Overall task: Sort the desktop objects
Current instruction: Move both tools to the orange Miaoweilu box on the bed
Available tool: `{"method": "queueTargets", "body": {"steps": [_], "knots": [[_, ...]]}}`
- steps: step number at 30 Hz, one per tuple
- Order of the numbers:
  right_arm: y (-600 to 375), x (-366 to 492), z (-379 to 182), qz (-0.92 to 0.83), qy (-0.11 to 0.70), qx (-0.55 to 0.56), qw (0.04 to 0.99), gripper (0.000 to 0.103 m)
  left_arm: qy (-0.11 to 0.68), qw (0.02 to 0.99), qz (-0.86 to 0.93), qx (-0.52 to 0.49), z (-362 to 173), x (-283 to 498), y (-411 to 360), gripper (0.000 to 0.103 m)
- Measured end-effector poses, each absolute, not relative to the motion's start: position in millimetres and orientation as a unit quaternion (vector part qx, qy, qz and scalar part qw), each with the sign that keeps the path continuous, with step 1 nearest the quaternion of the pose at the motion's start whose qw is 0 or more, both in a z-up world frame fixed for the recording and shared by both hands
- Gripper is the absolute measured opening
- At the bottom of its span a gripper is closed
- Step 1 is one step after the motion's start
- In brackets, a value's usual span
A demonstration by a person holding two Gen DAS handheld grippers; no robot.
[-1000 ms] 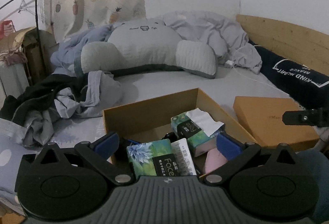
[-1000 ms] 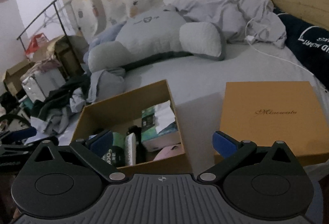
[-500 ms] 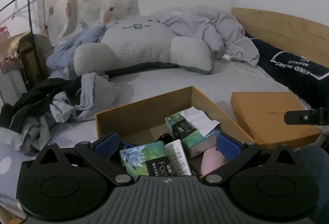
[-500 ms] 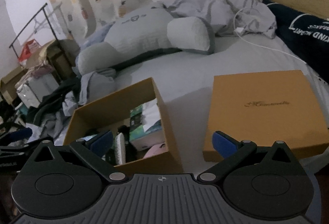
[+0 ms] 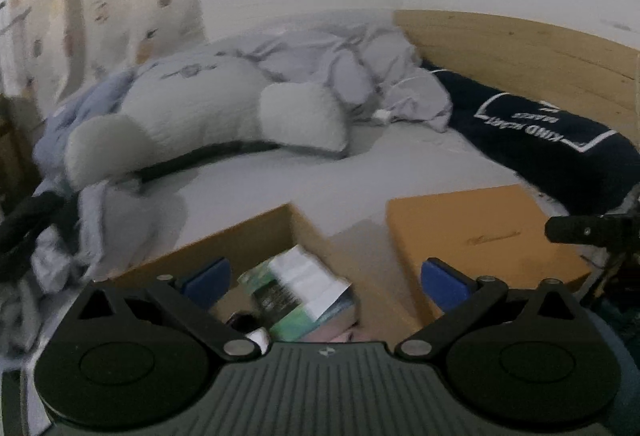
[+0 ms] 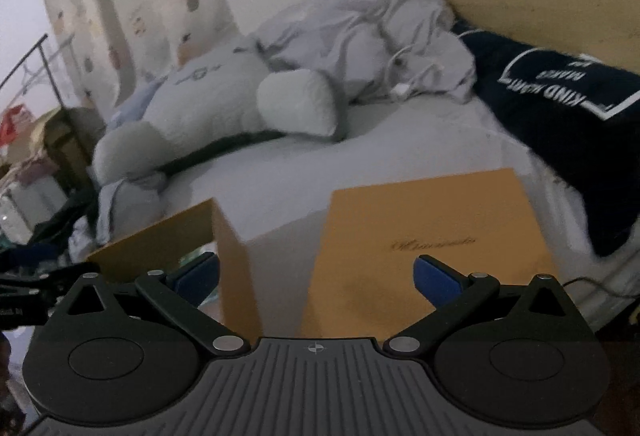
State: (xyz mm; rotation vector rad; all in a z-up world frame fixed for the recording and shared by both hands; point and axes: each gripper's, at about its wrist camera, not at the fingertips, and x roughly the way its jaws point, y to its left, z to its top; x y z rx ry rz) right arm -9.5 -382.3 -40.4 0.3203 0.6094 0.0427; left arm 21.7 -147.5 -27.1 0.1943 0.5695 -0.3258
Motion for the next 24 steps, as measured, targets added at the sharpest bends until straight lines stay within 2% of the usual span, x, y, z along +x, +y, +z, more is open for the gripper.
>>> {"method": "queueTargets", "body": {"steps": [9, 16, 24], "knots": [[-449, 12, -44, -0.026, 0.287, 0.170, 0.942, 0.103, 0.275, 0.934, -0.203, 0.107, -22, 62, -205, 0.103], [-504, 40, -61, -0.058, 0.306, 0.154, 0.938, 0.103, 0.335, 0.919, -0.199, 0.068, -39, 107, -240, 0.103], [-556, 79, -132, -0.074, 0.385, 0.192, 0.900, 0.103, 0.431, 0.884, -0.178, 0.035, -101, 161, -278, 0.103]]}}
